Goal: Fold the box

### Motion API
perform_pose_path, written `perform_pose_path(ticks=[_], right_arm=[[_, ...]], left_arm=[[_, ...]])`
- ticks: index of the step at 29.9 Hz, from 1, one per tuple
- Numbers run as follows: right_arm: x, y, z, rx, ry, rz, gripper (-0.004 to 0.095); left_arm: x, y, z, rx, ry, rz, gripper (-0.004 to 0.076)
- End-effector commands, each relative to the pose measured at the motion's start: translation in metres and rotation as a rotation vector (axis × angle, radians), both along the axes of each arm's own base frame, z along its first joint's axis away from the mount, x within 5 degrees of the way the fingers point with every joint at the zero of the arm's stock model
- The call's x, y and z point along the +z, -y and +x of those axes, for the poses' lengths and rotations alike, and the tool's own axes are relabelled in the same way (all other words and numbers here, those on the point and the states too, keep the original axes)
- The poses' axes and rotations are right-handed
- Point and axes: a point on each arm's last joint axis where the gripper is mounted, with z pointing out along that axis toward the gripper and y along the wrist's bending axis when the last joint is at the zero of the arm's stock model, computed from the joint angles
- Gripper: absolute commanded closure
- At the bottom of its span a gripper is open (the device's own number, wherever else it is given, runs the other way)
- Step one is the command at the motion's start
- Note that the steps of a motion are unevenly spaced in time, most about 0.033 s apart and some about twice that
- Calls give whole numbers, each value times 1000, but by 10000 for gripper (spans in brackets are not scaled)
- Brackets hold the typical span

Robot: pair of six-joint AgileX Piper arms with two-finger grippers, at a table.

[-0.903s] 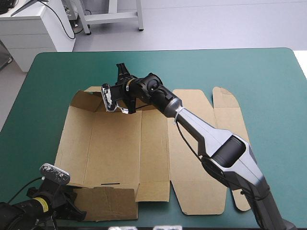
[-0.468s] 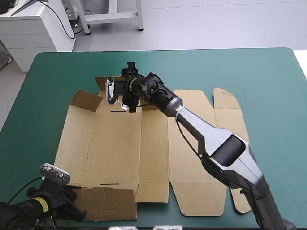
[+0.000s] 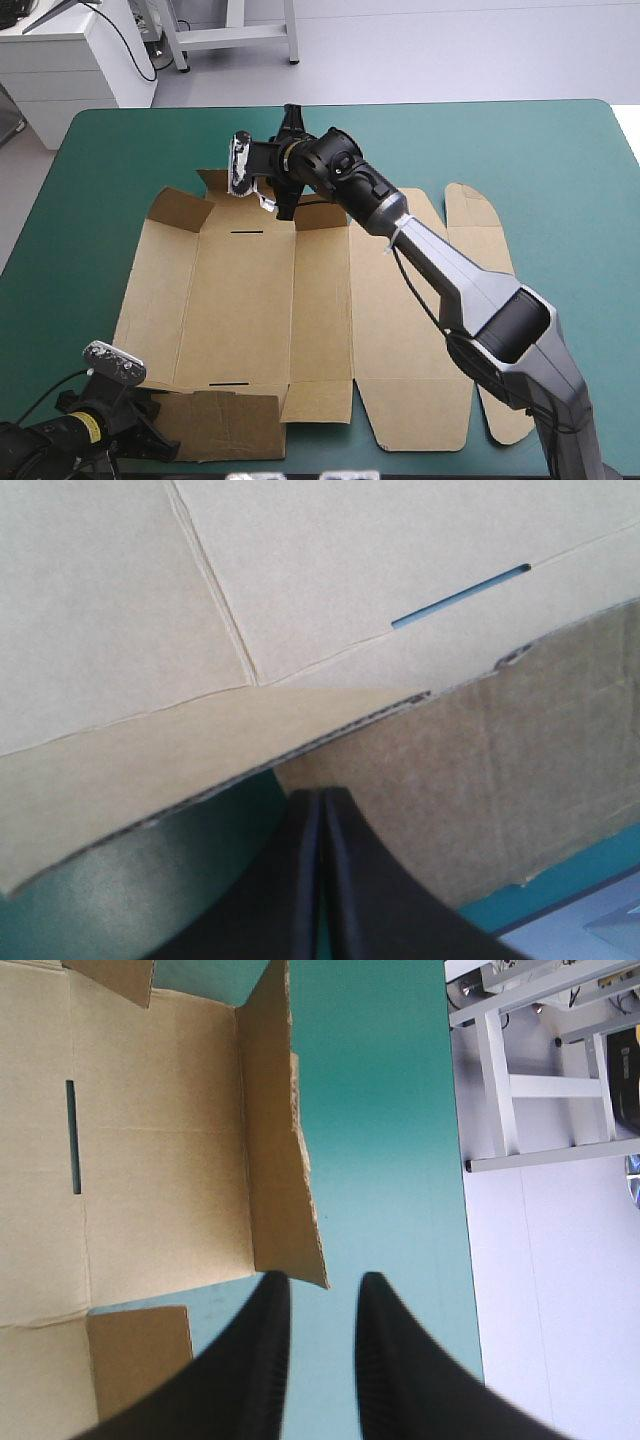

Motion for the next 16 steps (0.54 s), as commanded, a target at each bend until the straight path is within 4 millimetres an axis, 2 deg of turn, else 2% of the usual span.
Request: perform_pose_path(ticks=[1,5,8,11,16], right_arm=[[67,29,-26,-45,83,117,918],[86,49,-38,-122,68,106,927],[98,72,-39,-252,48,145,927],[105,102,-33,-412,-35,233,927],[99,165,-14,-682,-176,255,927]], left_arm=[[8,2,4,3,44,-28,731],[8,2,4,3,44,-28,731],[8,2,4,3,44,-28,731],[8,2,4,3,44,-28,731],[8,2,4,3,44,-28,731]])
